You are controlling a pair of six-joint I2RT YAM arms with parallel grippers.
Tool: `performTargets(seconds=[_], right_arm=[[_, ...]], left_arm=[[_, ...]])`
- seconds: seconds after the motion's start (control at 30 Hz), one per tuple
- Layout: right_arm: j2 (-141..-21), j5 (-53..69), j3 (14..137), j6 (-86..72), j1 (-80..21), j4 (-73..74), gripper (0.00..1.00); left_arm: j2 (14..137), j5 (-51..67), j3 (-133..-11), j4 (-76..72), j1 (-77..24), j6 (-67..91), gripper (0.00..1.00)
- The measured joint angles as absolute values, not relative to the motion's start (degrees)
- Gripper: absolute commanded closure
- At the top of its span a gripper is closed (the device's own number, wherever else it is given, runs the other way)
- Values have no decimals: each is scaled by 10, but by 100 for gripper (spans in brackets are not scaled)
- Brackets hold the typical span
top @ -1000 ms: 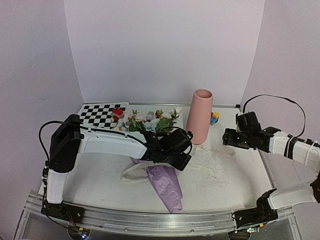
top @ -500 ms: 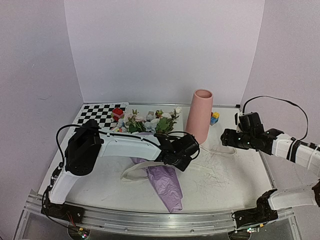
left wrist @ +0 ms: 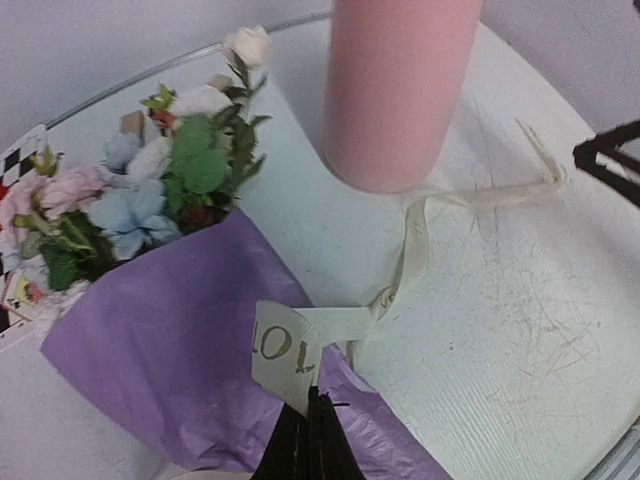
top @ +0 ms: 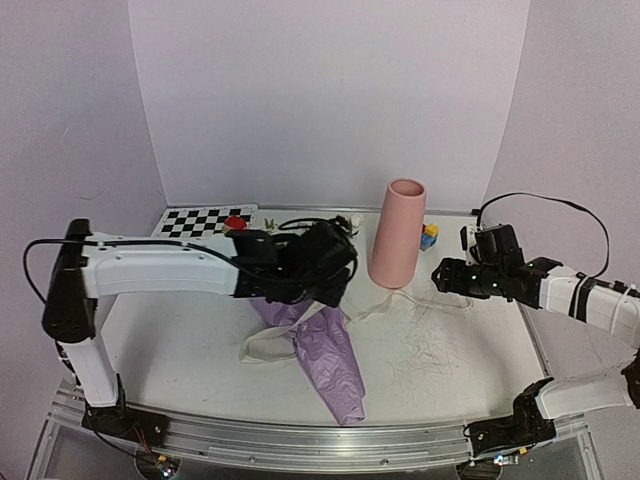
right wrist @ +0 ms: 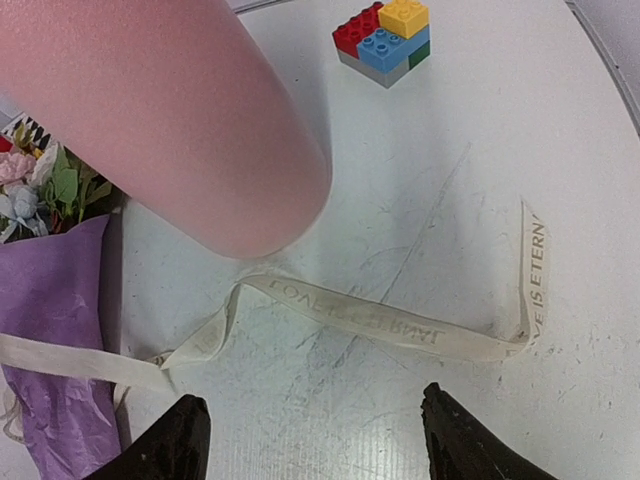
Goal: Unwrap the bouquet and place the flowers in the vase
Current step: Place the ribbon at the center of the board.
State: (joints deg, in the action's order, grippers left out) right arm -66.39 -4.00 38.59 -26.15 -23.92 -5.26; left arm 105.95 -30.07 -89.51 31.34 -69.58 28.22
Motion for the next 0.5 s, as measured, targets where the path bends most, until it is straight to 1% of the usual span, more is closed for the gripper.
performTargets(seconds=[0.13, 0.37, 0.5], right_arm=[[-676, -16, 386, -262, -239, -64, 28], [-686, 9, 386, -262, -242, -80, 28], [-687, 9, 386, -263, -253, -86, 29]], left_arm=[[938, -344, -805, 311, -696, 325, 100], [695, -417, -594, 324, -696, 426, 97], [581, -437, -519, 337, -695, 470, 97]])
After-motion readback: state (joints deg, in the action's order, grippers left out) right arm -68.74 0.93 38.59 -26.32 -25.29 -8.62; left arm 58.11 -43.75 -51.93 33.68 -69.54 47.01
